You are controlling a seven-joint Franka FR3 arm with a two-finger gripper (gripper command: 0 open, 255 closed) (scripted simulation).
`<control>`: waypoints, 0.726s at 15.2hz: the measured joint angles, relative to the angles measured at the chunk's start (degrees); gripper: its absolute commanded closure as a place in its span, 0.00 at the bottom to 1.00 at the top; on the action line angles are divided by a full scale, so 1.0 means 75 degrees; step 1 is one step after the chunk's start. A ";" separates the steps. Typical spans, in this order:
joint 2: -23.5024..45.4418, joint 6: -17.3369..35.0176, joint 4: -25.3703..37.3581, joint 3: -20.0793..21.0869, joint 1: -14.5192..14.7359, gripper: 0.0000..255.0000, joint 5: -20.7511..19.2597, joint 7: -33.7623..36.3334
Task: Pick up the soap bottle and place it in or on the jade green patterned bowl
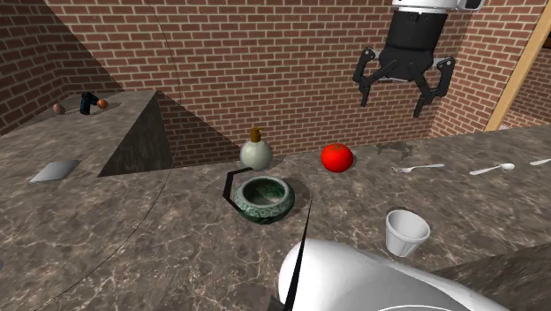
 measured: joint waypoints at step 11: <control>0.1258 0.1418 0.0048 0.1435 0.0289 0.00 0.0554 0.1329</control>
